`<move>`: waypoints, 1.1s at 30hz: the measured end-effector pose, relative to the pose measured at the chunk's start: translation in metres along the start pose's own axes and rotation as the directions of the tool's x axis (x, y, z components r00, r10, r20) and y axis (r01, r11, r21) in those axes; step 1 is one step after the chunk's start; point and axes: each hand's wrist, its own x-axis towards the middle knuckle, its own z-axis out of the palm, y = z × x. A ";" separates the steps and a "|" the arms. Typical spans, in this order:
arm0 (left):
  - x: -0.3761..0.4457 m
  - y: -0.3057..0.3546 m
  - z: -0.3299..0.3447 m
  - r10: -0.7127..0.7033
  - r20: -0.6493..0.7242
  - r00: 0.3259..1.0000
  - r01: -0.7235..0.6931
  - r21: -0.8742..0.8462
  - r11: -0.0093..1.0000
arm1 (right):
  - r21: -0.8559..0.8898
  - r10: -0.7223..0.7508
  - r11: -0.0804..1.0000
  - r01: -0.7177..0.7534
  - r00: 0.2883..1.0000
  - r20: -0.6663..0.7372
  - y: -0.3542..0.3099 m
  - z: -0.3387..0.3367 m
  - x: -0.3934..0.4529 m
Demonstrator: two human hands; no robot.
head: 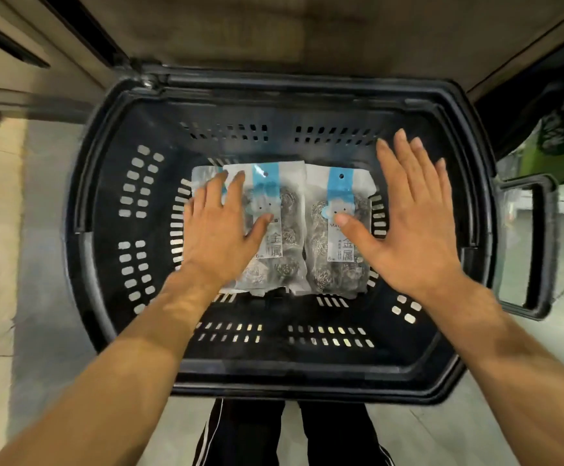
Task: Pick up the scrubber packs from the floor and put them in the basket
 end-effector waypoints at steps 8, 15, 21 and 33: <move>-0.075 0.034 -0.163 0.200 -0.269 0.942 -0.192 0.054 0.980 | -0.055 -0.185 0.981 0.185 0.983 0.010 -0.077 -0.130 0.001; -0.197 0.041 -0.371 0.038 -0.434 0.900 -0.009 0.067 0.998 | -0.080 -0.380 0.921 0.381 0.924 0.028 -0.203 -0.292 -0.001; -0.316 0.005 -0.522 -0.203 -0.653 0.730 0.215 -0.062 0.975 | -0.036 -0.565 0.825 0.564 0.821 -0.082 -0.345 -0.387 -0.009; -0.495 -0.102 -0.660 -0.370 -0.789 0.491 0.402 -0.172 0.899 | 0.060 -0.855 0.499 0.864 0.503 -0.127 -0.619 -0.462 -0.044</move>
